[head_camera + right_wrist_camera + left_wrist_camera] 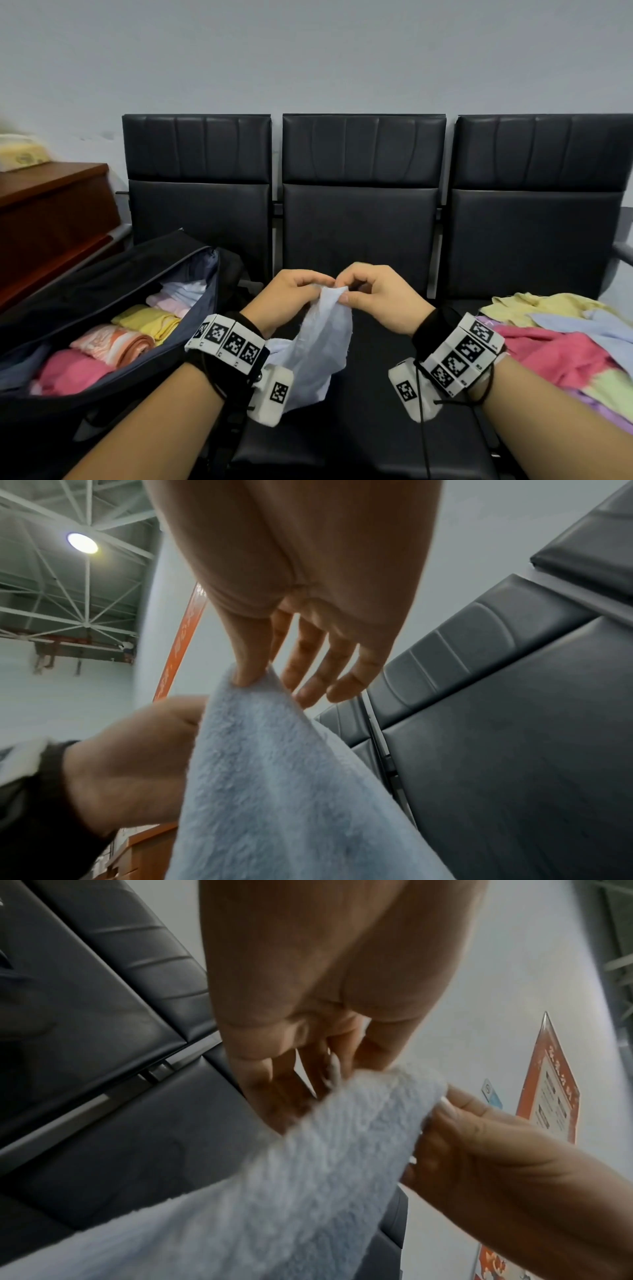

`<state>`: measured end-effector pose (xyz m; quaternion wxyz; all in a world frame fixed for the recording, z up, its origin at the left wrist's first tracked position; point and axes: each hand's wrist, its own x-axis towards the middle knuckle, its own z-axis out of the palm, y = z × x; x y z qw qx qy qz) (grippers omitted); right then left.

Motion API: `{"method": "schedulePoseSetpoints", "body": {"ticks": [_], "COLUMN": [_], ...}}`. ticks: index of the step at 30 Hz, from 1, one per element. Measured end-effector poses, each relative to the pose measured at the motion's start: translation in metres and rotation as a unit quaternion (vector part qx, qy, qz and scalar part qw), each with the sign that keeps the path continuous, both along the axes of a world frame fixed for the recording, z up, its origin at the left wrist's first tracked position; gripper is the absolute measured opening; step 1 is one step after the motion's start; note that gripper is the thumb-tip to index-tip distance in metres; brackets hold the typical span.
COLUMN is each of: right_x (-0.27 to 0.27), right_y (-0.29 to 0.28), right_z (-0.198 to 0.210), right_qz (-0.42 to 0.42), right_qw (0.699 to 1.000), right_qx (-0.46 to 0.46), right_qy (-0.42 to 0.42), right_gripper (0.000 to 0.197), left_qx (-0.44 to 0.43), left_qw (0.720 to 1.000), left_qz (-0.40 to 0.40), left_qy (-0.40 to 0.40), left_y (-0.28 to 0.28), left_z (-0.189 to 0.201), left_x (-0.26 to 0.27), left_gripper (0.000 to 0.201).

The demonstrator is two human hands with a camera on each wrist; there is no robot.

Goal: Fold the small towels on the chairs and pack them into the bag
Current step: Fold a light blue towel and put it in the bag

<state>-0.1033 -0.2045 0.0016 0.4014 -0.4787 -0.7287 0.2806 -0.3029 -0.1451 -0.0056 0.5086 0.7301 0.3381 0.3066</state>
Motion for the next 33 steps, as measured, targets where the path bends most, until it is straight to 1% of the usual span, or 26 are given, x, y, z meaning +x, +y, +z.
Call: {"method": "schedulePoseSetpoints", "body": {"ticks": [4, 5, 7, 9, 12, 15, 17, 18, 20, 23, 25, 29, 31, 33], "right_x": [0.001, 0.001, 0.000, -0.001, -0.002, 0.002, 0.005, 0.007, 0.011, 0.022, 0.031, 0.047, 0.057, 0.067], "right_y": [0.000, 0.000, 0.003, 0.005, 0.009, 0.011, 0.013, 0.014, 0.015, 0.016, 0.017, 0.016, 0.014, 0.013], "right_z": [-0.011, -0.013, -0.016, -0.018, -0.021, -0.025, -0.030, -0.034, -0.046, -0.064, -0.072, -0.077, -0.076, -0.070], "right_qz": [-0.008, -0.009, -0.011, -0.020, -0.041, -0.046, -0.030, -0.018, 0.000, 0.007, -0.002, -0.037, -0.061, -0.072], "right_qw": [1.000, 1.000, 1.000, 0.999, 0.999, 0.999, 0.998, 0.998, 0.993, 0.979, 0.964, 0.917, 0.902, 0.901], "right_qx": [-0.015, -0.013, -0.014, -0.016, -0.014, -0.014, -0.040, -0.057, -0.091, -0.129, -0.128, -0.136, -0.129, -0.088], "right_qy": [0.022, 0.020, 0.023, 0.023, 0.008, -0.014, -0.023, -0.031, -0.070, -0.158, -0.233, -0.373, -0.407, -0.420], "right_gripper": [0.003, 0.004, 0.006, 0.009, 0.010, 0.009, 0.008, 0.010, 0.020, 0.033, 0.034, 0.036, 0.033, 0.029], "left_qx": [-0.046, -0.039, 0.003, 0.049, 0.115, 0.166, 0.187, 0.202, 0.230, 0.251, 0.268, 0.303, 0.303, 0.297], "left_qw": [0.998, 0.997, 0.997, 0.997, 0.991, 0.980, 0.976, 0.973, 0.966, 0.956, 0.945, 0.919, 0.913, 0.910], "left_qz": [-0.054, -0.062, -0.066, -0.048, 0.013, 0.038, 0.056, 0.070, 0.101, 0.147, 0.185, 0.253, 0.274, 0.291], "left_qy": [0.002, 0.009, 0.030, 0.044, 0.071, 0.101, 0.091, 0.082, 0.066, 0.037, 0.023, -0.001, -0.001, 0.016], "left_y": [-0.004, -0.003, -0.003, -0.002, -0.002, -0.004, -0.003, -0.002, 0.001, 0.008, 0.013, 0.025, 0.031, 0.036], "left_z": [0.002, 0.002, 0.000, -0.002, -0.004, -0.005, -0.002, 0.001, 0.008, 0.021, 0.030, 0.043, 0.047, 0.047], "left_x": [-0.005, -0.006, -0.007, -0.006, -0.003, -0.001, -0.003, -0.005, -0.009, -0.019, -0.030, -0.056, -0.070, -0.082], "left_gripper": [0.030, 0.028, 0.020, 0.015, 0.006, 0.006, 0.007, 0.009, 0.012, 0.011, 0.010, 0.008, 0.011, 0.013]}}
